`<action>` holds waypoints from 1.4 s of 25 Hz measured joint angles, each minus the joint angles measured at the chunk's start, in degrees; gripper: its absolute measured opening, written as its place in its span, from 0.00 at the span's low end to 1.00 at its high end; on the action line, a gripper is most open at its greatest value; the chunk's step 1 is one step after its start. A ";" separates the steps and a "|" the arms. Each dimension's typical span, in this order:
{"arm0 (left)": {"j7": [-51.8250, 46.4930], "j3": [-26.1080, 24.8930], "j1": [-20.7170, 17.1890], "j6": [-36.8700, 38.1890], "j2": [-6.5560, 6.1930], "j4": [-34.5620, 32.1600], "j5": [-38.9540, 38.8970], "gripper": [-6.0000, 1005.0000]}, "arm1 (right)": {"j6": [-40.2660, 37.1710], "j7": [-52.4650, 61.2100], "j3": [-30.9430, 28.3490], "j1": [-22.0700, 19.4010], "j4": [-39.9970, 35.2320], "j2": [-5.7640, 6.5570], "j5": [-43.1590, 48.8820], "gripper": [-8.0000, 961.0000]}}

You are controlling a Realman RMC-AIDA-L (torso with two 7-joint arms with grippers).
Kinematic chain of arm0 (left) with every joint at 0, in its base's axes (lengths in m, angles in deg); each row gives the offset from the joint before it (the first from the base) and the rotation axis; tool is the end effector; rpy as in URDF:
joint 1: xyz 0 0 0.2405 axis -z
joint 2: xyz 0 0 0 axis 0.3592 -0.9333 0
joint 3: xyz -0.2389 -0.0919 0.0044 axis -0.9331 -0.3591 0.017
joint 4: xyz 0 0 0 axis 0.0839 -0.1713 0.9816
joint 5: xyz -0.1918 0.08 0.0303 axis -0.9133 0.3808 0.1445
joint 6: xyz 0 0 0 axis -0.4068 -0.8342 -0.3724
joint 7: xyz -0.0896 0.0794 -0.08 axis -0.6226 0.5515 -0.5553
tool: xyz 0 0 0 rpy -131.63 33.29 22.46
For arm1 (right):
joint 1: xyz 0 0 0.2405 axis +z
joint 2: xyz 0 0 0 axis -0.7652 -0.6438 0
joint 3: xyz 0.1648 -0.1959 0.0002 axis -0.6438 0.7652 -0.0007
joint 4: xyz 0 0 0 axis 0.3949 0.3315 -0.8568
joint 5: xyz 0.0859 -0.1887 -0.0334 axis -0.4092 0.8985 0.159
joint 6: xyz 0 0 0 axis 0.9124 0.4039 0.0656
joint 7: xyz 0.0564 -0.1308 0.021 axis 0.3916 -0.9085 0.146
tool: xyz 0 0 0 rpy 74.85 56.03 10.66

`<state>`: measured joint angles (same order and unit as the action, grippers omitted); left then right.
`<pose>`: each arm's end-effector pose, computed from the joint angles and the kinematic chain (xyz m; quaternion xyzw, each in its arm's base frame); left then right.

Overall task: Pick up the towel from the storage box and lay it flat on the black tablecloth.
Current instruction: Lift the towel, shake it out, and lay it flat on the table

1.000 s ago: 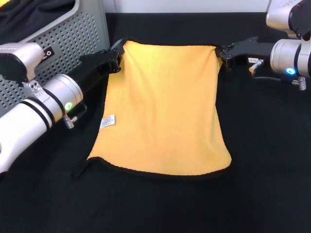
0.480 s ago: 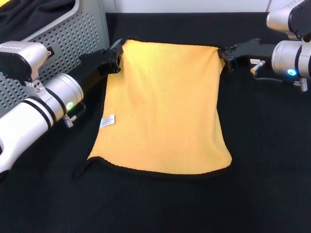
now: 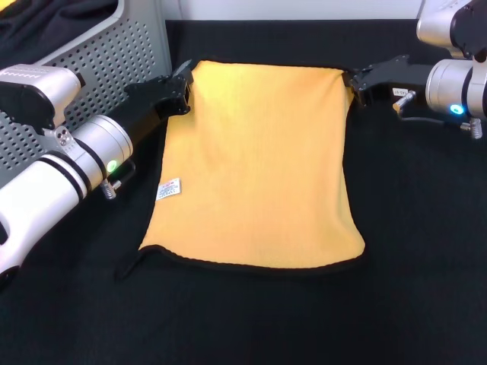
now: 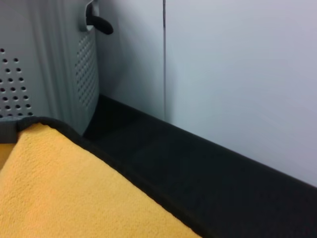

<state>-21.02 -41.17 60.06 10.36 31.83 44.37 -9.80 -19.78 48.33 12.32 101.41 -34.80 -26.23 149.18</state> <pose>-0.2805 0.3761 -0.0641 -0.7709 -0.3625 -0.3283 0.4081 0.2053 0.4558 -0.0537 -0.9108 0.2278 0.1212 0.3221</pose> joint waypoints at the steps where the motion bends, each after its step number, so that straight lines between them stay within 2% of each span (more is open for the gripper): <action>1: 0.01 0.00 -0.03 0.17 0.00 0.01 -0.13 0.05 | 0.26 -0.04 0.00 0.11 -0.09 0.00 -0.01 0.02; 10: 0.05 -0.08 -0.02 0.51 0.00 -0.07 -0.21 0.05 | 0.73 -5.14 0.11 1.25 0.26 0.00 -5.13 0.02; 21: 0.52 -0.09 0.01 0.69 0.00 -0.50 -1.57 0.05 | 2.66 -4.63 1.07 2.44 1.98 0.00 -6.01 0.03; 35: 1.79 -0.09 -0.09 1.96 0.00 -0.16 -1.74 0.05 | 2.43 -5.14 1.38 2.05 1.72 0.00 -7.27 0.03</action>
<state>-19.23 -41.26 59.97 12.32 31.82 44.21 -11.54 -17.35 43.19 13.70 103.45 -33.08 -26.23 141.91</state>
